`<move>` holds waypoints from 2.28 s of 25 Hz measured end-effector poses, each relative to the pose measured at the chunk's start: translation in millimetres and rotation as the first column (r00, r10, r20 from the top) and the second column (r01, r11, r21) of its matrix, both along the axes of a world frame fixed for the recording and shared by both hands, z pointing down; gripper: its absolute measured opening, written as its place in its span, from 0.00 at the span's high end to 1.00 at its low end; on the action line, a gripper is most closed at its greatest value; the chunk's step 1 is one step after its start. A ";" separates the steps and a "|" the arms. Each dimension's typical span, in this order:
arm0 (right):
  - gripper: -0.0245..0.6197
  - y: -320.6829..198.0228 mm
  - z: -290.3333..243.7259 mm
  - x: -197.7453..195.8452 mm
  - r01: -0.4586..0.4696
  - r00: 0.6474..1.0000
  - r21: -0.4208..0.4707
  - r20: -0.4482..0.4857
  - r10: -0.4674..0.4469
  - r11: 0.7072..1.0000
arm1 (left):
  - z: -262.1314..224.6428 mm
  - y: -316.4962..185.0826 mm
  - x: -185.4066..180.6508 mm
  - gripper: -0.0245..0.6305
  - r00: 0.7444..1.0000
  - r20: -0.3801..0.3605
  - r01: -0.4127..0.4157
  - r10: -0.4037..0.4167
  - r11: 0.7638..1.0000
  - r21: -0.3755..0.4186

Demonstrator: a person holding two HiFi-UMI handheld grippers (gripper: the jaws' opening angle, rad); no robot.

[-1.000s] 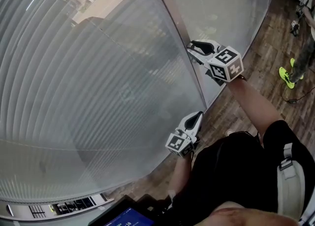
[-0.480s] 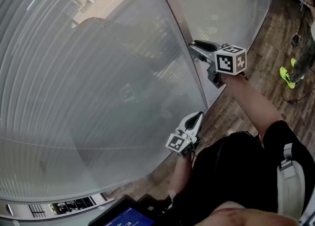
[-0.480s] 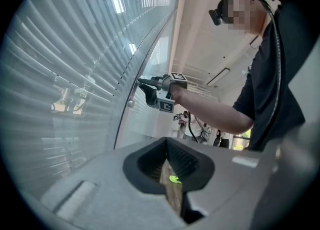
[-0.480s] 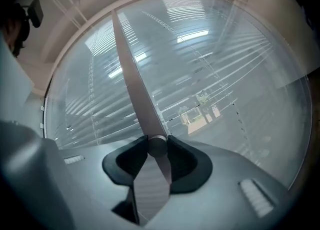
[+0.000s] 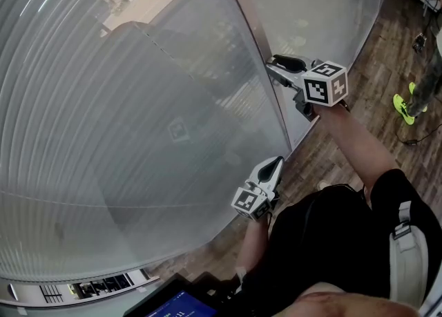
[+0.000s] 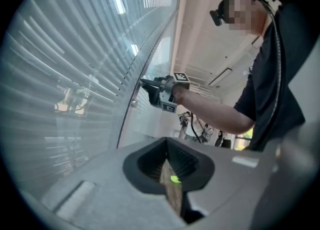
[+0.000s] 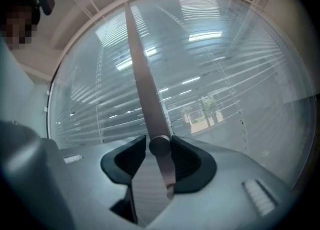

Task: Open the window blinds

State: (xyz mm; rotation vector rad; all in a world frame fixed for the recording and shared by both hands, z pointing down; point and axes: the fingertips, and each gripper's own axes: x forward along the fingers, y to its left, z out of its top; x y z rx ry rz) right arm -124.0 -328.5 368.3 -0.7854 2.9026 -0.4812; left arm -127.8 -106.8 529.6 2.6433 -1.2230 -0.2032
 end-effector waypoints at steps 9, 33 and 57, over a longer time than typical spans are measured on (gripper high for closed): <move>0.66 12.4 1.1 4.4 0.042 0.884 0.484 -0.425 0.193 0.874 | 1.9 -1.2 3.6 0.96 1.000 0.004 0.002 -0.002 1.000 -0.003; 0.77 16.4 16.8 -13.6 0.462 0.504 0.809 -0.577 0.643 0.364 | 4.8 -6.1 7.2 0.96 1.000 -0.022 0.011 -0.012 1.000 -0.023; 0.78 4.1 5.0 -6.8 -0.002 0.894 0.457 -0.399 0.206 0.890 | 7.6 -8.1 12.6 0.96 0.999 0.002 -0.034 0.034 0.999 -0.009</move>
